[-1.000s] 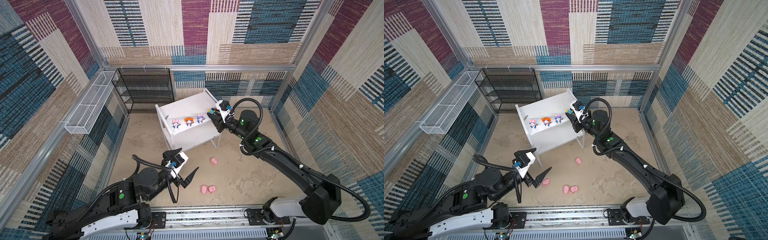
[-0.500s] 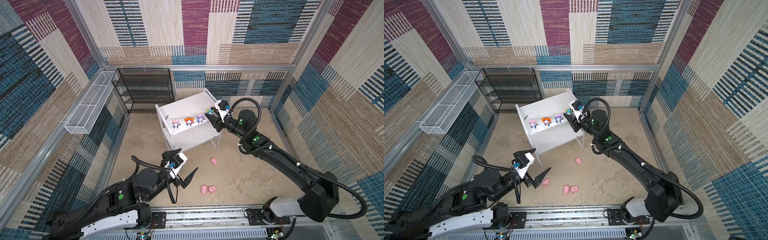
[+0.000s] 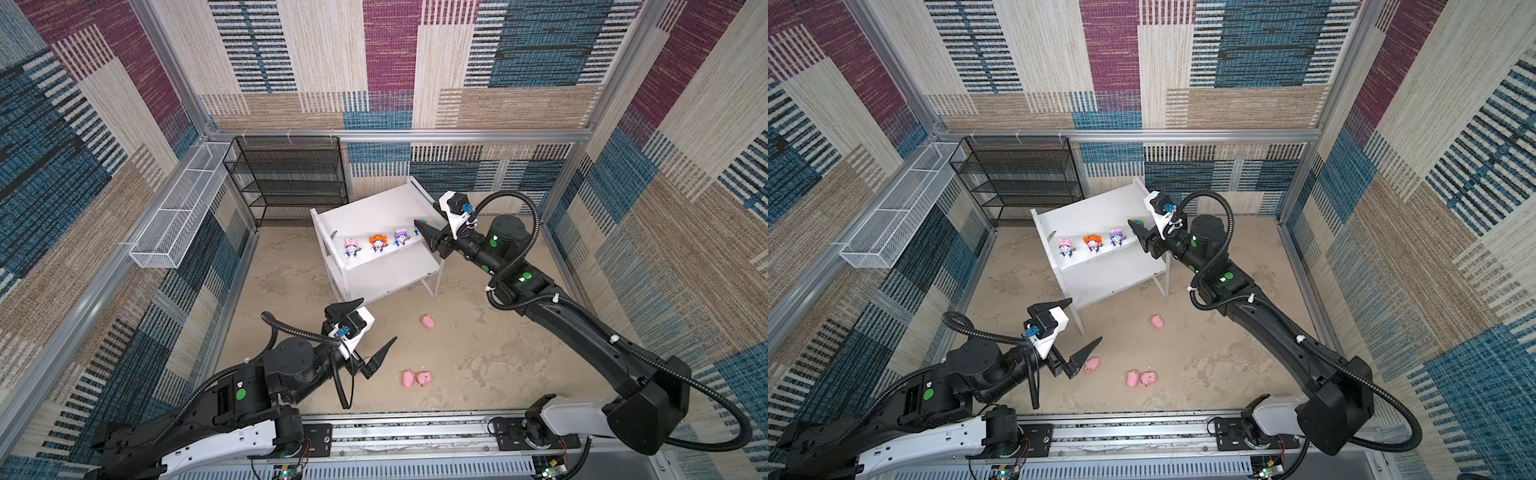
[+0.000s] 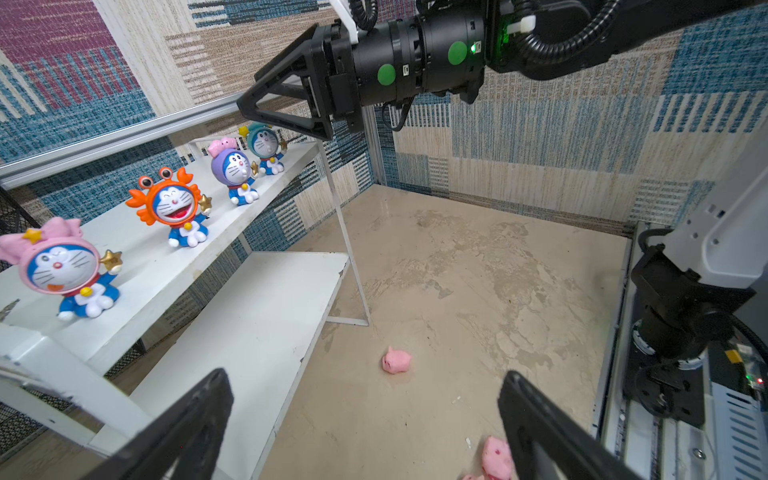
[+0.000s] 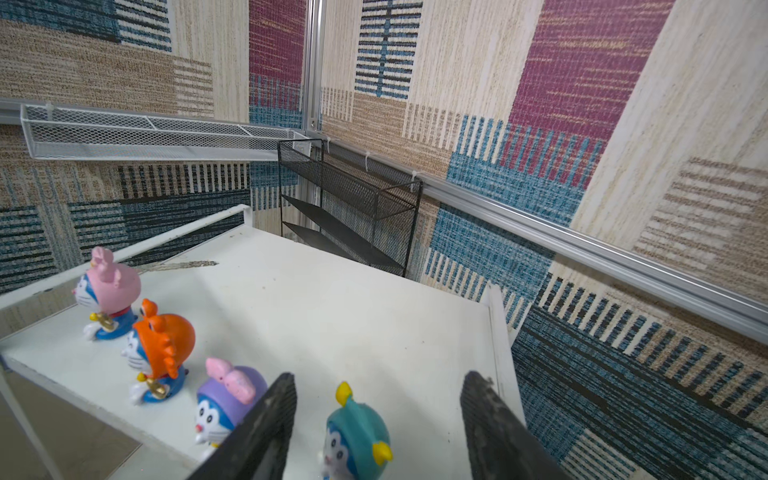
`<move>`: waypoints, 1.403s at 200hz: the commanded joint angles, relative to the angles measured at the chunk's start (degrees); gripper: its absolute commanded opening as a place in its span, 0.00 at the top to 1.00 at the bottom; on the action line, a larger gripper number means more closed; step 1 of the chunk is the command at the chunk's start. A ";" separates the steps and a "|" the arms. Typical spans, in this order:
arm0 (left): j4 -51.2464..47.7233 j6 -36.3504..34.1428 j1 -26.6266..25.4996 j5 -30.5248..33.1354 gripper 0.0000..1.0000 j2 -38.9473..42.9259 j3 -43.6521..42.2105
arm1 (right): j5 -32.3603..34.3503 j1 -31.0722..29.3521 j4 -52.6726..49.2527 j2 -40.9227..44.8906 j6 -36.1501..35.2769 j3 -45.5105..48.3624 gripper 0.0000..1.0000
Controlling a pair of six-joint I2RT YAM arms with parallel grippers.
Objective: Place and organize the plastic toys onto the shelf
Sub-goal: 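Open the right gripper and withdraw it from the teal figure, then move the open right gripper down toward a pink pig on the floor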
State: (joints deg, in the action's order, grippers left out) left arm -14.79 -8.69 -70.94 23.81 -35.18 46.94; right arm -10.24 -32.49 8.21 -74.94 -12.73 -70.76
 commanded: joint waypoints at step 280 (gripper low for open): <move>1.27 24.91 0.10 -0.93 0.00 1.83 -22.09 | 14.76 -1.19 -2.32 -4.46 32.24 40.36 0.31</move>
State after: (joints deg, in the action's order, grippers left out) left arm -13.47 15.40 -70.91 21.10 -34.30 24.95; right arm -3.73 -33.93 4.03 -75.96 17.85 -27.97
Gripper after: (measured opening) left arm 0.998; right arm 0.687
